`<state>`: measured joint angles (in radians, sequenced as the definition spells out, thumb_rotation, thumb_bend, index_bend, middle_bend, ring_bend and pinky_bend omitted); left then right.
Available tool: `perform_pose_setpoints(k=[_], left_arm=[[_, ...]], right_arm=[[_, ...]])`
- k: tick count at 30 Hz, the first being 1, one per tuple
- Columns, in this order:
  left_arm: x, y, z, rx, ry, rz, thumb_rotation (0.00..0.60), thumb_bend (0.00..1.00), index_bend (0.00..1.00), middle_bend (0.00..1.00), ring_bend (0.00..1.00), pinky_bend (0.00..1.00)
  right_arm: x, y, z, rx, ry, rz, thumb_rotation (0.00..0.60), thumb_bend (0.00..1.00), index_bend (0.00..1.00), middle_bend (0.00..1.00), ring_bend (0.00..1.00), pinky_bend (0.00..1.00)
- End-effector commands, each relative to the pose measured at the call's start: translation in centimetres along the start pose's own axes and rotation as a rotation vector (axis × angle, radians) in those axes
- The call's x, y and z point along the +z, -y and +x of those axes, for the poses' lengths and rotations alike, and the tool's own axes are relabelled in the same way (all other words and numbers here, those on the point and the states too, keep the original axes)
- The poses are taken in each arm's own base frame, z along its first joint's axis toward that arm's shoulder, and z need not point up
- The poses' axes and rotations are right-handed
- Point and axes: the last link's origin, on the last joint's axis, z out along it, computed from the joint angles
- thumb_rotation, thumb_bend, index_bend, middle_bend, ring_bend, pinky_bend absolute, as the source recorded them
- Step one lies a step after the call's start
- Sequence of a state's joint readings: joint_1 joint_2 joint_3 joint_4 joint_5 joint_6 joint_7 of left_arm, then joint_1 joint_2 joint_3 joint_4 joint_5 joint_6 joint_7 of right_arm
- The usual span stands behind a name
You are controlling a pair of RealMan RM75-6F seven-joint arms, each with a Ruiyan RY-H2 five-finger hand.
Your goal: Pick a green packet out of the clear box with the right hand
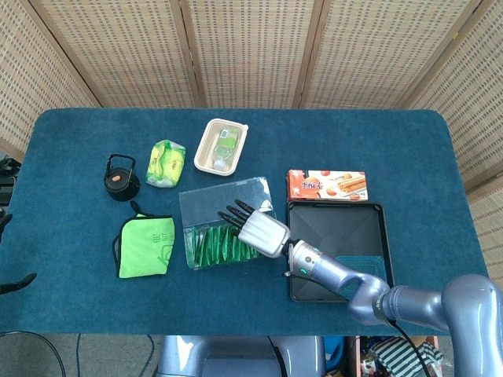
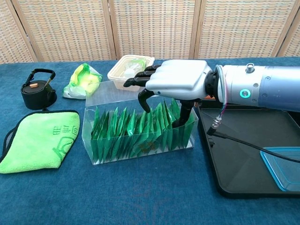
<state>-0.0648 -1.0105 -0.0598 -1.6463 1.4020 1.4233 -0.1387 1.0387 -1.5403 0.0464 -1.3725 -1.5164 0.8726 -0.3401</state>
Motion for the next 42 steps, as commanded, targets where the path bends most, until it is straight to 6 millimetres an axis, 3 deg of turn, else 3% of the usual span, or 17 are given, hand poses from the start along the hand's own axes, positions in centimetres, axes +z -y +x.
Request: perform_pose_setpoints(k=[1, 9, 16, 26, 42], left_arm=[[0.0, 0.0, 0.0, 0.000, 0.000, 0.000, 0.600, 0.13, 0.00, 0.00, 0.00, 0.00], [0.0, 0.0, 0.0, 0.000, 0.002, 0.002, 0.600, 0.13, 0.00, 0.00, 0.00, 0.00], [0.1, 0.1, -0.1, -0.001, 0.005, 0.003, 0.600, 0.13, 0.00, 0.00, 0.00, 0.00], [0.1, 0.0, -0.2, -0.002, 0.009, 0.000, 0.600, 0.13, 0.00, 0.00, 0.00, 0.00], [0.1, 0.1, -0.1, -0.006, 0.008, 0.001, 0.600, 0.13, 0.00, 0.00, 0.00, 0.00]], right_arm=[[0.2, 0.1, -0.1, 0.006, -0.002, -0.003, 0.600, 0.31, 0.43, 0.09, 0.00, 0.14], [1.1, 0.6, -0.6, 0.029, -0.003, -0.018, 0.600, 0.37, 0.45, 0.10, 0.00, 0.15], [1.1, 0.6, -1.1, 0.034, 0.004, -0.025, 0.600, 0.51, 0.47, 0.10, 0.00, 0.15], [1.0, 0.6, -1.4, 0.039, 0.003, -0.028, 0.600, 0.58, 0.52, 0.11, 0.00, 0.16], [1.5, 1.0, -1.7, 0.063, -0.017, -0.038, 0.600, 0.60, 0.62, 0.11, 0.00, 0.17]])
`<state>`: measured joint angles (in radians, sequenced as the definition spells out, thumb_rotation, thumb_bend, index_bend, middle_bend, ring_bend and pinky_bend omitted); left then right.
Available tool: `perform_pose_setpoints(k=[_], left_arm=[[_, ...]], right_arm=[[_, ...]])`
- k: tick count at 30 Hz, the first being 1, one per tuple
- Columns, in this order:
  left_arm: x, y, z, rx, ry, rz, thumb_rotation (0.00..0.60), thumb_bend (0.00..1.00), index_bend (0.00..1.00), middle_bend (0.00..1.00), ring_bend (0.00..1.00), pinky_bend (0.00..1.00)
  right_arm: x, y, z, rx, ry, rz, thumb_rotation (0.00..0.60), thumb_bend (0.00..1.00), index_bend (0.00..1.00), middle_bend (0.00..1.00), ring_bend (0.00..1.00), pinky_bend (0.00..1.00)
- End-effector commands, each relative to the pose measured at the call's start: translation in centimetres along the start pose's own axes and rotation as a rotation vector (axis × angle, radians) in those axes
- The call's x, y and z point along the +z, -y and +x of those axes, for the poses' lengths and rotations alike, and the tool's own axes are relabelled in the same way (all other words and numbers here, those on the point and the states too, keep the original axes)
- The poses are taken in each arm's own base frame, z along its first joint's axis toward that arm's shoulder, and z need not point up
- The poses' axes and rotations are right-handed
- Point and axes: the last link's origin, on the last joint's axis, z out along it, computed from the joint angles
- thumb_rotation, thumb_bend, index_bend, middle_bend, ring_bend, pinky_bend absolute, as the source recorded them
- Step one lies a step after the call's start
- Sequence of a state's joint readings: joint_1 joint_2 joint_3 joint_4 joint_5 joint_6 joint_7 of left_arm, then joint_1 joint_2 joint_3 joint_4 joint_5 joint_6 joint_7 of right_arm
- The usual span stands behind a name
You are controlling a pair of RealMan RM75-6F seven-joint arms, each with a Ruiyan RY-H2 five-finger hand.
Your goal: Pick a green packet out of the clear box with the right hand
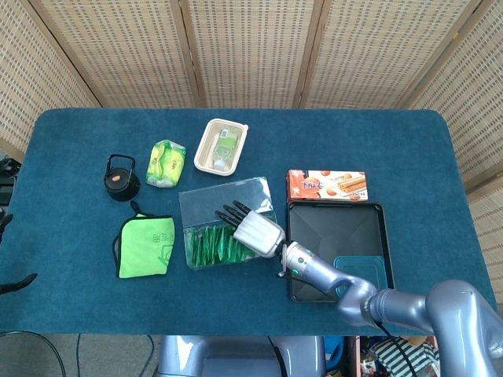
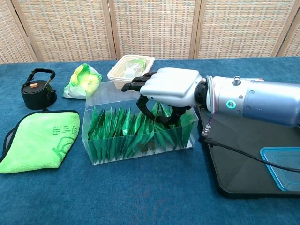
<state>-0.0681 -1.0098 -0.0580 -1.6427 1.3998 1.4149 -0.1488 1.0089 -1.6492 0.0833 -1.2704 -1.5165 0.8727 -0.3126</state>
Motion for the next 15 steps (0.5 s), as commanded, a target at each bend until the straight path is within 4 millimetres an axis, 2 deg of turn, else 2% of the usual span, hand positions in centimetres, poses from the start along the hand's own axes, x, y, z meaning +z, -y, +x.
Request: perform_pose_setpoints(k=[1, 15], left_arm=[[0.00, 0.01, 0.01, 0.000, 0.000, 0.000, 0.600, 0.13, 0.00, 0.00, 0.00, 0.00], [0.00, -0.01, 0.01, 0.000, 0.000, -0.001, 0.600, 0.13, 0.00, 0.00, 0.00, 0.00]], right_arm=[[0.04, 0.06, -0.02, 0.003, -0.002, 0.000, 0.600, 0.60, 0.62, 0.11, 0.00, 0.17], [-0.49, -0.24, 0.65, -0.002, -0.037, -0.002, 0.600, 0.60, 0.62, 0.12, 0.00, 0.17]])
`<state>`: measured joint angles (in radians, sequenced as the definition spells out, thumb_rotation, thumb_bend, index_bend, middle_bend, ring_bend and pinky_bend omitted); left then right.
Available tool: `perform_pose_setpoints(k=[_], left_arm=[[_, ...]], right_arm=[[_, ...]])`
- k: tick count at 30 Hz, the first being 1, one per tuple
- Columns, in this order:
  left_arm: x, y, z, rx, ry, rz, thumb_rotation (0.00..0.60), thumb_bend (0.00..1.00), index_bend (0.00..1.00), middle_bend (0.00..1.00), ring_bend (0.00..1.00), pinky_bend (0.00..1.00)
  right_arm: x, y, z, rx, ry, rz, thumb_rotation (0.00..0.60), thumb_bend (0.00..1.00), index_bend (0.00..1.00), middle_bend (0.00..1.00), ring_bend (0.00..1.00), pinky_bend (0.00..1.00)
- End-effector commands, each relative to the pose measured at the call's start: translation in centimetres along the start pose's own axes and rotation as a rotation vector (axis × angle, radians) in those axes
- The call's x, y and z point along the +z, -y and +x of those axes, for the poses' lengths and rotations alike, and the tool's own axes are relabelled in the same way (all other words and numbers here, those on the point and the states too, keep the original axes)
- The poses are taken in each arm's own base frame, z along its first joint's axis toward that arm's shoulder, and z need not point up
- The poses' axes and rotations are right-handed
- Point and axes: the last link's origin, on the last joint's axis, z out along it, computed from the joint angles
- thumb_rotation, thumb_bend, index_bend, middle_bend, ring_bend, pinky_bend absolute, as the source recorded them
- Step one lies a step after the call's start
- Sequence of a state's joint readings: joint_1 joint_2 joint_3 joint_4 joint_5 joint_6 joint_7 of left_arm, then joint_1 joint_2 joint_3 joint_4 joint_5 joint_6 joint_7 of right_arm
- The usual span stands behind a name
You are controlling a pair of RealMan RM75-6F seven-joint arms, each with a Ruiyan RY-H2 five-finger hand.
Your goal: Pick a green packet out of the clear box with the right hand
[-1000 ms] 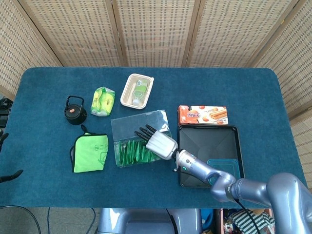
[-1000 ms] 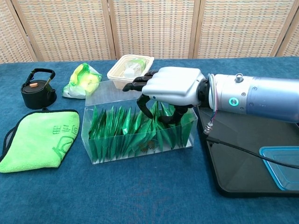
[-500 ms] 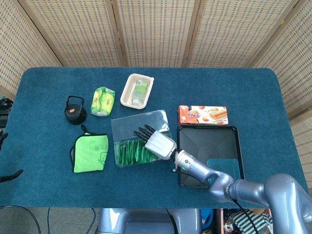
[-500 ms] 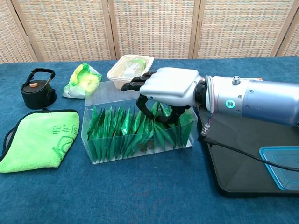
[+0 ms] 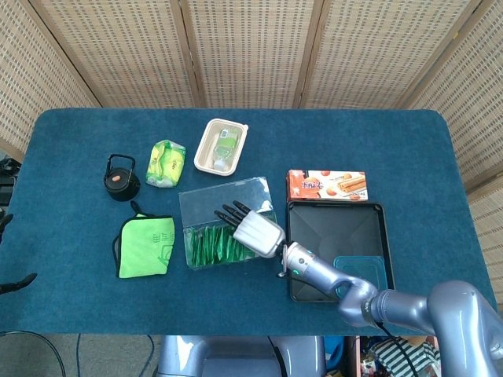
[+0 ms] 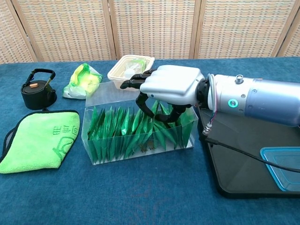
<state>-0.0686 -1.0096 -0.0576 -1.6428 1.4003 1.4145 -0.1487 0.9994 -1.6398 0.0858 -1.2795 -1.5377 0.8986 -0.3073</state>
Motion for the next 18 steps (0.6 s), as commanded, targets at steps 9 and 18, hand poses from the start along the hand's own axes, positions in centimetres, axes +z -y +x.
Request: perform_pose_setpoints(k=[9, 18], left_arm=[[-0.2, -0.2, 0.0, -0.002, 0.000, -0.010, 0.600, 0.13, 0.00, 0.00, 0.00, 0.00], [-0.4, -0.3, 0.1, -0.004, -0.004, -0.021, 0.600, 0.13, 0.00, 0.00, 0.00, 0.00]], right_arm=[[-1.5, -0.9, 2.4, -0.007, -0.075, -0.007, 0.600, 0.60, 0.62, 0.12, 0.00, 0.17], [-4.2, -1.9, 6.9, -0.043, -0.164, -0.008, 0.600, 0.60, 0.62, 0.12, 0.00, 0.17]])
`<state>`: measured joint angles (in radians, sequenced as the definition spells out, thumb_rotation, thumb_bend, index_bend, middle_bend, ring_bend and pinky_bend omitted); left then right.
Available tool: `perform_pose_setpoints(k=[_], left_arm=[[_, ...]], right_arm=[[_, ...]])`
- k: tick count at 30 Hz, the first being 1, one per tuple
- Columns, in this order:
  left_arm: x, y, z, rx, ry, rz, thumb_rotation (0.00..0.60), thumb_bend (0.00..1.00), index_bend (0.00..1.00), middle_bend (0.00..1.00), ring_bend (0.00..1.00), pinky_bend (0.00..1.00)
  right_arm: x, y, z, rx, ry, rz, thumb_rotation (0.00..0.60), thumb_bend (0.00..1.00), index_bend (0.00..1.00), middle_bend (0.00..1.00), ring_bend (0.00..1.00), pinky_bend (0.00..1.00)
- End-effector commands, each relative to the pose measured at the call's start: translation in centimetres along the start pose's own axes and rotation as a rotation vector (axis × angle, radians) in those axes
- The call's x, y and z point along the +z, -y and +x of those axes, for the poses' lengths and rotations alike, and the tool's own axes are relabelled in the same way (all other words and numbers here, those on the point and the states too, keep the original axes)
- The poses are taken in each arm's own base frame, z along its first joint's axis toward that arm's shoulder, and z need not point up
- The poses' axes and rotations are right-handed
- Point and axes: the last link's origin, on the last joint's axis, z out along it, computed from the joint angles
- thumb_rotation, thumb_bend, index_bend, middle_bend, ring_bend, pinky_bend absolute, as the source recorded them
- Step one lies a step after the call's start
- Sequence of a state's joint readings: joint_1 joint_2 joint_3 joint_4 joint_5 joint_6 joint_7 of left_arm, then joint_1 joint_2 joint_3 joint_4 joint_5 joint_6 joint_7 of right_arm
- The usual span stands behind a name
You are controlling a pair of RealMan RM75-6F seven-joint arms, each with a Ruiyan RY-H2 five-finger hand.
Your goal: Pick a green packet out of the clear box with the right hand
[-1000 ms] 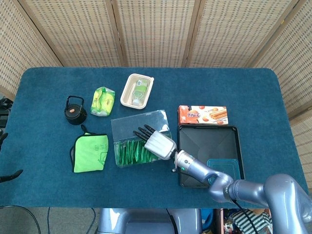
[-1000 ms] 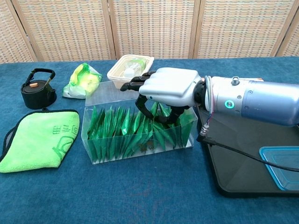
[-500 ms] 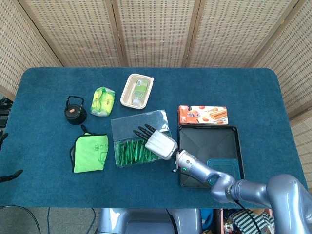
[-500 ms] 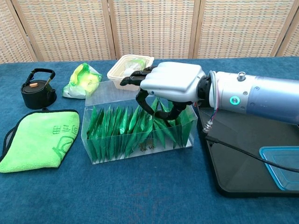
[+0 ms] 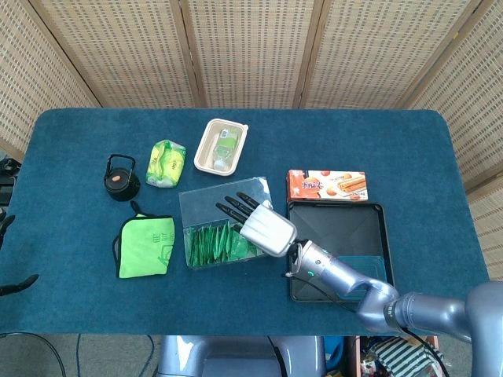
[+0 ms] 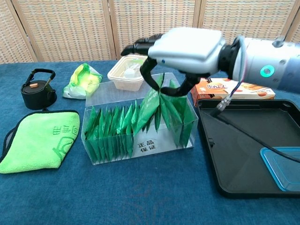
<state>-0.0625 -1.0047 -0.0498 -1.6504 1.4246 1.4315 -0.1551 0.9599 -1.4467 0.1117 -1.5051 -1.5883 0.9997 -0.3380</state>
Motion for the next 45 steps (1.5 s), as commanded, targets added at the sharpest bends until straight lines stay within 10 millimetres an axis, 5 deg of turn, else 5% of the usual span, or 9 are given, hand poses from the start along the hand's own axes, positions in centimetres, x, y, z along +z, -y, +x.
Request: perform_pose_setpoints(k=[1, 10, 18, 24, 30, 42, 44, 45], left_arm=[[-0.1, 0.0, 0.0, 0.000, -0.001, -0.003, 0.600, 0.13, 0.00, 0.00, 0.00, 0.00], [-0.3, -0.2, 0.1, 0.002, -0.007, -0.008, 0.600, 0.13, 0.00, 0.00, 0.00, 0.00], [-0.4, -0.4, 0.0, 0.007, -0.005, -0.014, 0.600, 0.13, 0.00, 0.00, 0.00, 0.00], [-0.5, -0.5, 0.0, 0.010, -0.006, -0.018, 0.600, 0.13, 0.00, 0.00, 0.00, 0.00], [-0.7, -0.7, 0.1, 0.012, -0.012, -0.023, 0.600, 0.13, 0.00, 0.00, 0.00, 0.00], [-1.0, -0.9, 0.1, 0.015, -0.012, -0.033, 0.600, 0.13, 0.00, 0.00, 0.00, 0.00], [-1.0, -1.0, 0.1, 0.016, -0.012, -0.035, 0.600, 0.13, 0.00, 0.00, 0.00, 0.00], [-1.1, -1.0, 0.1, 0.016, -0.013, -0.036, 0.600, 0.13, 0.00, 0.00, 0.00, 0.00]], right_arm=[[-0.8, -0.5, 1.9, -0.023, -0.039, -0.005, 0.600, 0.60, 0.62, 0.12, 0.00, 0.17], [-3.6, -2.4, 5.9, -0.074, -0.087, -0.036, 0.600, 0.60, 0.62, 0.12, 0.01, 0.17], [-7.7, -4.8, 6.6, -0.095, -0.074, -0.090, 0.600, 0.60, 0.62, 0.13, 0.01, 0.17], [-11.5, -6.4, 4.6, -0.100, -0.014, -0.123, 0.600, 0.60, 0.62, 0.13, 0.01, 0.17], [-16.0, -7.5, 0.3, -0.080, 0.089, -0.164, 0.600, 0.60, 0.62, 0.13, 0.01, 0.17], [-20.0, -7.3, -2.8, -0.069, 0.148, -0.163, 0.600, 0.60, 0.61, 0.13, 0.01, 0.17], [-20.2, -7.2, -2.8, -0.063, 0.147, -0.163, 0.600, 0.55, 0.49, 0.10, 0.01, 0.17], [-20.3, -7.2, -2.7, -0.061, 0.147, -0.174, 0.600, 0.45, 0.35, 0.07, 0.01, 0.17]])
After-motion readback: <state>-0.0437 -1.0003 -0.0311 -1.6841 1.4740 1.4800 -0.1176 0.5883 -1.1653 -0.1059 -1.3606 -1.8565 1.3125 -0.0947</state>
